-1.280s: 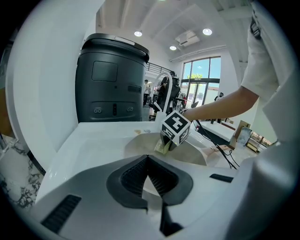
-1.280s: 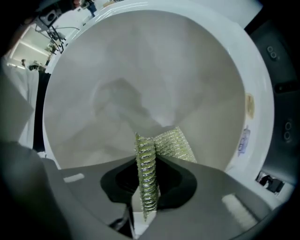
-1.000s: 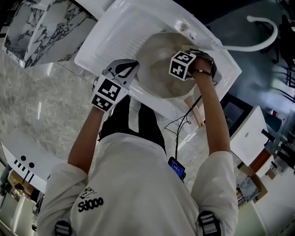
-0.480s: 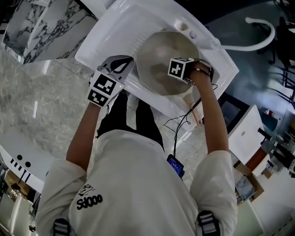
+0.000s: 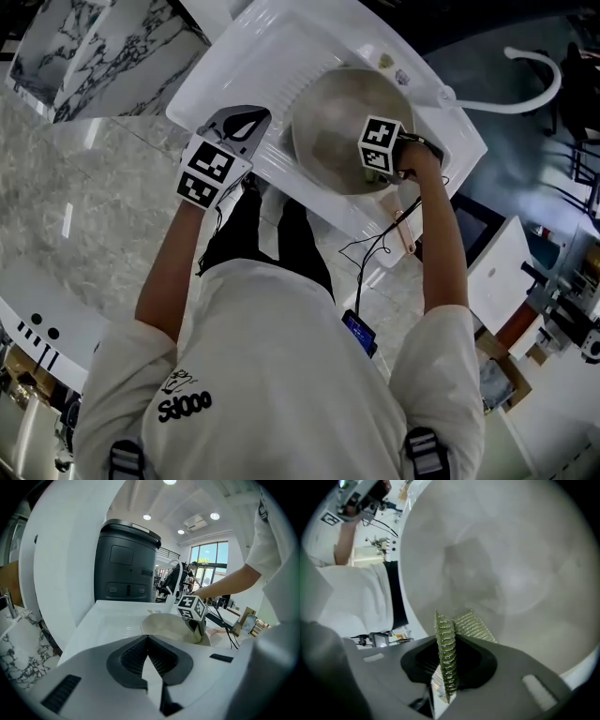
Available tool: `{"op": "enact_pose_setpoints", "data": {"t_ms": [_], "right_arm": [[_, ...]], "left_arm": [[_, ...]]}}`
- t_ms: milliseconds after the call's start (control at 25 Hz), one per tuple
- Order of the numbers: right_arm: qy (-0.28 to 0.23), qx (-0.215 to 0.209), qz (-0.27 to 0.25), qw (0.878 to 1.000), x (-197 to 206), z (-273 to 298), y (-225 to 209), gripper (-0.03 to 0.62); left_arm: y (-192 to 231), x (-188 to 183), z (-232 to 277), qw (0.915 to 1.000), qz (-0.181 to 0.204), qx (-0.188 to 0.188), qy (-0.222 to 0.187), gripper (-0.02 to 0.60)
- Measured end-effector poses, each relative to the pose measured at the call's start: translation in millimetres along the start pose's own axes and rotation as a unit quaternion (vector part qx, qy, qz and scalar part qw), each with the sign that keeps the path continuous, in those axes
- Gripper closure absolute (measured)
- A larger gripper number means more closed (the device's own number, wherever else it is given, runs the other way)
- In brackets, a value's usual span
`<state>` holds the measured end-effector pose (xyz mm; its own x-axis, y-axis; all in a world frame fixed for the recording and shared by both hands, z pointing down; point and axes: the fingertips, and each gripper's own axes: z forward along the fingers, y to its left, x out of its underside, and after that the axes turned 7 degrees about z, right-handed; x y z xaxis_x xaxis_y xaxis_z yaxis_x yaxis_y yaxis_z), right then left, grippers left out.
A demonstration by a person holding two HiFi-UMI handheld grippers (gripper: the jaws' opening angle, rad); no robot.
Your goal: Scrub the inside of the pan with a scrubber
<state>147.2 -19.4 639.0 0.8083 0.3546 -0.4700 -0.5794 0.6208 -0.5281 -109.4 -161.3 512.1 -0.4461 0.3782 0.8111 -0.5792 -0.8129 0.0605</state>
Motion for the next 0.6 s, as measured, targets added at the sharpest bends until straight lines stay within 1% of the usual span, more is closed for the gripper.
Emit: {"op": "enact_pose_setpoints", "data": {"t_ms": [80, 120, 240, 320, 400, 480, 520, 600], "right_arm": [[-0.026, -0.07, 0.006, 0.997, -2, 3, 22, 0.517], [-0.038, -0.09, 0.01, 0.995, -3, 3, 29, 0.517], [-0.063, -0.112, 0.023, 0.991, -6, 0, 38, 0.517], [-0.087, -0.135, 0.03, 0.986, -12, -3, 47, 0.517], [-0.127, -0.17, 0.038, 0.976, -24, -7, 59, 0.517], [-0.175, -0.205, 0.041, 0.962, -35, -13, 75, 0.517], [-0.199, -0.215, 0.04, 0.955, -39, -17, 83, 0.517], [-0.245, -0.22, 0.035, 0.944, -47, -24, 94, 0.517]], "left_arm": [[-2, -2, -2, 1.0, 0.003, 0.007, -0.003, 0.577], [-1, -3, -3, 0.9999, 0.005, 0.011, -0.004, 0.577], [1, -9, -6, 0.9997, 0.011, 0.019, -0.013, 0.577], [4, -14, -8, 0.9994, 0.019, 0.024, -0.017, 0.577], [7, -19, -10, 0.9988, 0.03, 0.032, -0.021, 0.577], [9, -24, -10, 0.9981, 0.04, 0.041, -0.025, 0.577], [8, -25, -11, 0.9976, 0.043, 0.045, -0.028, 0.577], [9, -29, -11, 0.9967, 0.051, 0.054, -0.033, 0.577]]}}
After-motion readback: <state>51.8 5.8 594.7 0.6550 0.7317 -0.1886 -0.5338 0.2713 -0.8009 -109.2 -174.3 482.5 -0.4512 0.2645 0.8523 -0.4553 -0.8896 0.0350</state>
